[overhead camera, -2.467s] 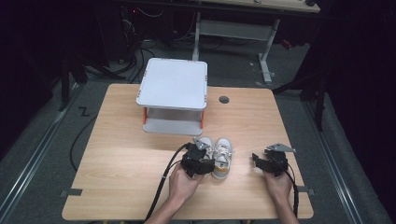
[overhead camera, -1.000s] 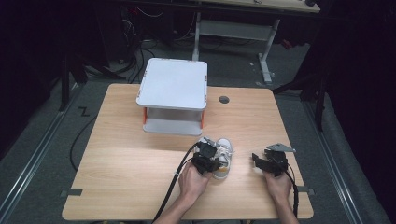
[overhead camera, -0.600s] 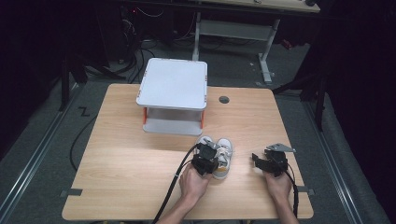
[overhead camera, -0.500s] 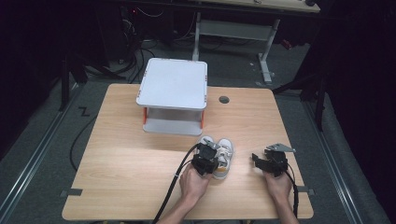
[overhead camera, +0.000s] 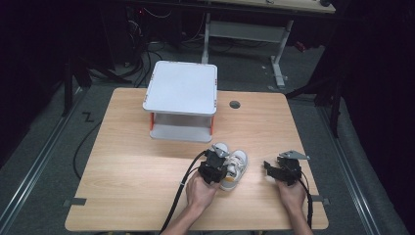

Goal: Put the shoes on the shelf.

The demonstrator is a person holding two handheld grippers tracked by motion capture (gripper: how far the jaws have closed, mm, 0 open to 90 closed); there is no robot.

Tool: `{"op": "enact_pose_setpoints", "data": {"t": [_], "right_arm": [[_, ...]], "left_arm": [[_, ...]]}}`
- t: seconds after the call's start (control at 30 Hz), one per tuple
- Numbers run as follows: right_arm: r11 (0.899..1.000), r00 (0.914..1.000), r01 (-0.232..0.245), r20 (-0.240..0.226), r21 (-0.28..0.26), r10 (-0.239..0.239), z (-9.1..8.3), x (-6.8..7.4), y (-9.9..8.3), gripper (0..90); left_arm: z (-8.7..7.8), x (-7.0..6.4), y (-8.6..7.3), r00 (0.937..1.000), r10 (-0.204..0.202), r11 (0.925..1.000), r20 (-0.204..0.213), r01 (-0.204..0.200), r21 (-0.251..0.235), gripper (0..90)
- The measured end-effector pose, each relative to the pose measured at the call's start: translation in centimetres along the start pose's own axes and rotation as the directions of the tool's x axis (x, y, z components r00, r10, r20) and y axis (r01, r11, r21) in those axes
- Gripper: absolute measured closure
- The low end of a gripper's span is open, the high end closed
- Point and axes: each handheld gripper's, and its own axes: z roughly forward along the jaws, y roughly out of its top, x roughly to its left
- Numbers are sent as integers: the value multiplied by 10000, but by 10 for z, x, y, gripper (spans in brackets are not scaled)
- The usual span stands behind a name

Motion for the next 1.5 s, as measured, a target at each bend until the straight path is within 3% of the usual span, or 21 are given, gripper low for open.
{"op": "enact_pose_setpoints", "data": {"t": [0.57,1.13,1.5], "right_arm": [[10000,10000,25,-32,21,-25,0,0,0,362],[10000,10000,55,24,7,-55,0,1,0,360],[10000,10000,19,8,8,-19,0,1,0,359]], "left_arm": [[-29,13,-1,9986,11,9986,527,16,-526,813],[-55,31,-3,9997,28,9958,252,-5,-911,814],[-68,54,-8,9992,-384,9938,-111,370,-1044,814]]}}
